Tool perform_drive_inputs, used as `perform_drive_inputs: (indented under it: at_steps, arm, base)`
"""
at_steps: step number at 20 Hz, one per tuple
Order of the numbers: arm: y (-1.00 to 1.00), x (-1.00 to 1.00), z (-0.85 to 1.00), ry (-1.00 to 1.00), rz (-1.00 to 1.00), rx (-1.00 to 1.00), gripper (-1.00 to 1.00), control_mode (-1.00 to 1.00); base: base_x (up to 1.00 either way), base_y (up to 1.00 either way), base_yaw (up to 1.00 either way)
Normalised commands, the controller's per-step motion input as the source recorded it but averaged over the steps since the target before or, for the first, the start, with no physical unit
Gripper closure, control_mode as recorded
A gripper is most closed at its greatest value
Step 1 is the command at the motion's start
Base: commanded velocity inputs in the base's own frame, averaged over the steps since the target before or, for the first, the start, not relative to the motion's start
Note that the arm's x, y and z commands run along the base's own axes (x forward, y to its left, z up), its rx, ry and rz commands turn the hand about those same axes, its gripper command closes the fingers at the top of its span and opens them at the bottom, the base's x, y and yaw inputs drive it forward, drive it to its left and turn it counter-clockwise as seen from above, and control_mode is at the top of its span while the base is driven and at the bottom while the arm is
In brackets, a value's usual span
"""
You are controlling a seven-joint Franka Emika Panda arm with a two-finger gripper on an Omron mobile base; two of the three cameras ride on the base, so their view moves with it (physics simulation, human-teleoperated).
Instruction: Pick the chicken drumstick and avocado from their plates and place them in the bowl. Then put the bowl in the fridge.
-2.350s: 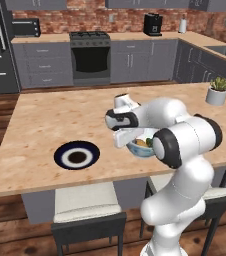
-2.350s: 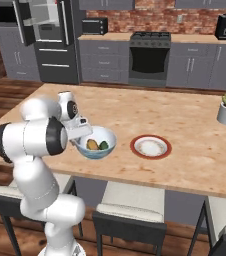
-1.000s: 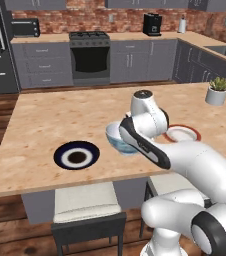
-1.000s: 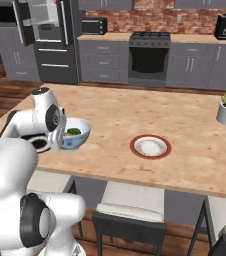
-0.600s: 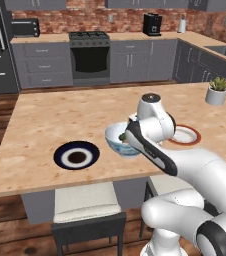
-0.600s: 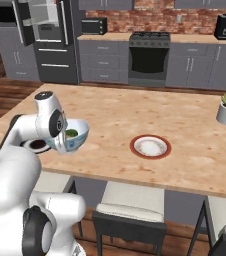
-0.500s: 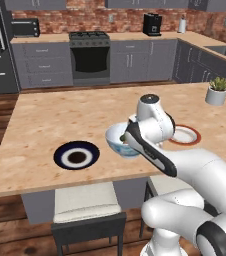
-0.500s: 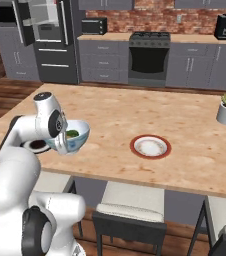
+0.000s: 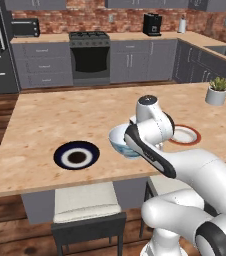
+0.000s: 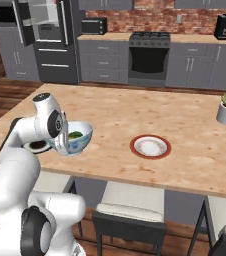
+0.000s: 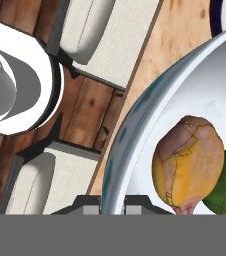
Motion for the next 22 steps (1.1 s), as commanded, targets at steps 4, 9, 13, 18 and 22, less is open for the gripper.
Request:
perform_drive_inputs:
  at_steps: [4, 9, 13, 18, 22]
  arm:
    - [0.00, 0.00, 0.00, 0.00, 0.00, 0.00, 1.00, -1.00]
    - [0.00, 0.00, 0.00, 0.00, 0.00, 0.00, 1.00, -1.00]
    - [0.00, 0.00, 0.00, 0.00, 0.00, 0.00, 1.00, 1.00]
    - [0.00, 0.00, 0.00, 0.00, 0.00, 0.00, 1.00, 1.00]
    - [0.00, 0.00, 0.00, 0.00, 0.00, 0.00, 1.00, 1.00]
  base:
    - [0.00, 0.00, 0.00]
    - [0.00, 0.00, 0.00]
    - [0.00, 0.00, 0.00]
    - [0.00, 0.00, 0.00]
    - [-0.22, -0.01, 0.00]
